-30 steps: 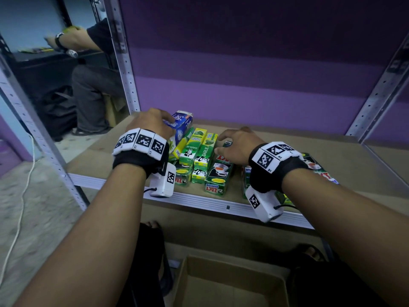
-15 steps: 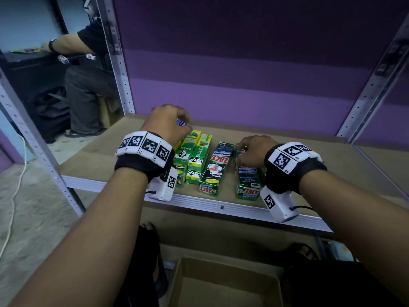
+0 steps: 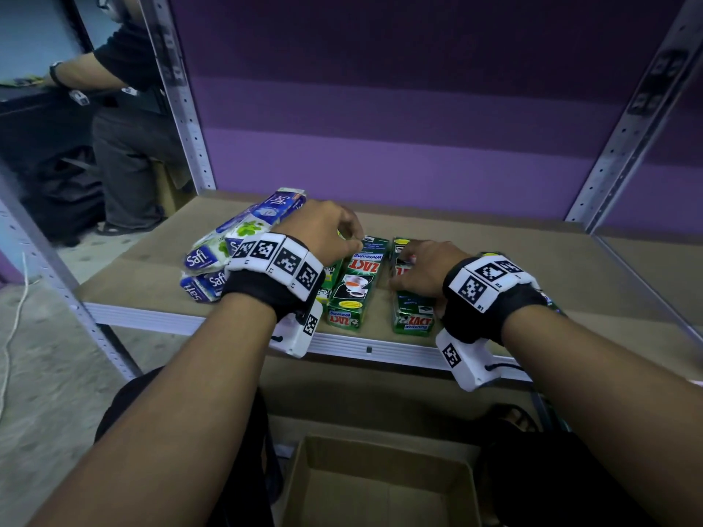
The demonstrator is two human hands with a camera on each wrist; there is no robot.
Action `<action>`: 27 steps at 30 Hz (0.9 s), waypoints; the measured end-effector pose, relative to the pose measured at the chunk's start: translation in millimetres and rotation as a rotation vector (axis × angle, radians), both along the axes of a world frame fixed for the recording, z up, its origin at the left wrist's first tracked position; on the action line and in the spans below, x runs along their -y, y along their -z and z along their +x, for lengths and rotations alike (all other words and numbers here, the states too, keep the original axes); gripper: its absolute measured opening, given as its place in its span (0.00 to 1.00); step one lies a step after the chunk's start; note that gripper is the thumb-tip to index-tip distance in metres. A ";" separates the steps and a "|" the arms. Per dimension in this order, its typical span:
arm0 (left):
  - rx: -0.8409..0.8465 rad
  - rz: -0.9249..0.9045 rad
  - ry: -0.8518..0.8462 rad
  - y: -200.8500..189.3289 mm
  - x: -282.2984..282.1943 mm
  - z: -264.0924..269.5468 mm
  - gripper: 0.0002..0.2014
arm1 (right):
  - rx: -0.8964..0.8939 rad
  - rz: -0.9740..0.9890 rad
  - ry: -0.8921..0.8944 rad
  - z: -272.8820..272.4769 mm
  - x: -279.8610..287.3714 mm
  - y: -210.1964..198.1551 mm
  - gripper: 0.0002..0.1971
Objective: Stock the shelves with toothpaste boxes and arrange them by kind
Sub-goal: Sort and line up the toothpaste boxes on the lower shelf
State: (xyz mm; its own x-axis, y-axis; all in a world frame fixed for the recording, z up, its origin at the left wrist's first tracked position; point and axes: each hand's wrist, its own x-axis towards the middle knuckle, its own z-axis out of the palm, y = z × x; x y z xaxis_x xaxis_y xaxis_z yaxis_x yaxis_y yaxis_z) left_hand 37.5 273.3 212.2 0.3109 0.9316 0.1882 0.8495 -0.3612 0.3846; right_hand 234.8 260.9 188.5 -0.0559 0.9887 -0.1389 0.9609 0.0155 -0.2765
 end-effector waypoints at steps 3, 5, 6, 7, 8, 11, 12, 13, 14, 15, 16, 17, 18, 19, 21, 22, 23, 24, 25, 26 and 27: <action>0.013 0.007 -0.008 0.8 -1.7 0.2 0.07 | -0.119 0.009 0.049 9.5 1.0 1.9 0.29; 0.019 0.014 -0.008 1.6 -2.7 0.4 0.07 | -0.213 -0.007 0.059 17.8 2.3 2.6 0.30; 0.017 0.017 -0.007 2.0 -3.3 0.8 0.07 | -0.272 -0.007 0.059 22.4 3.3 2.6 0.29; 0.013 0.022 -0.008 2.4 -4.1 1.3 0.07 | -0.339 -0.002 0.064 27.0 4.3 2.2 0.28; 0.010 0.026 -0.009 2.8 -4.8 1.7 0.07 | -0.413 0.002 0.078 32.0 5.6 1.0 0.26; 0.013 0.034 -0.010 2.8 -6.3 3.7 0.06 | -0.597 0.039 0.134 48.6 7.9 -7.9 0.24; 0.008 0.038 -0.008 2.6 -6.5 5.1 0.06 | -0.628 0.068 0.144 55.0 7.8 -12.6 0.23; -0.003 0.042 -0.004 2.7 -6.9 7.4 0.06 | -0.645 0.102 0.147 61.6 7.6 -18.4 0.23; -0.019 0.046 0.002 3.0 -7.3 10.8 0.06 | -0.654 0.134 0.150 69.3 7.4 -24.7 0.22; -0.041 0.049 0.009 3.2 -7.6 15.3 0.07 | -0.664 0.157 0.155 76.4 7.3 -31.0 0.22; -0.065 0.049 0.018 3.4 -7.2 20.8 0.07 | -0.674 0.171 0.164 83.5 7.4 -37.2 0.22; -0.087 0.048 0.033 3.3 -6.3 27.3 0.07 | -0.678 0.181 0.171 89.9 8.6 -42.1 0.21; -0.109 0.048 0.053 3.5 -5.2 34.6 0.08 | -0.674 0.193 0.173 96.1 10.0 -46.1 0.22; -0.129 0.046 0.075 4.2 -3.9 42.8 0.08 | -0.667 0.206 0.172 101.9 11.4 -48.2 0.22; -0.155 0.025 0.130 7.4 -1.9 61.1 0.09 | -0.668 0.228 0.179 113.9 14.0 -48.7 0.23; -0.165 0.014 0.159 10.2 -0.7 71.2 0.10 | -0.670 0.241 0.188 119.8 15.5 -47.3 0.23; -0.176 0.006 0.182 13.0 0.2 81.7 0.11 | -0.662 0.255 0.197 125.5 17.2 -45.5 0.24; -0.187 0.001 0.203 16.1 0.9 92.0 0.12 | -0.645 0.265 0.204 131.0 18.6 -43.3 0.24; -0.199 -0.005 0.221 19.0 0.9 101.8 0.13 | -0.629 0.269 0.209 136.3 20.1 -41.4 0.24; -0.212 -0.014 0.231 21.7 0.9 110.9 0.15 | -0.623 0.271 0.217 141.7 21.6 -39.9 0.25; -0.230 -0.030 0.234 24.0 0.8 119.2 0.17 | -0.627 0.274 0.229 146.7 23.2 -38.4 0.25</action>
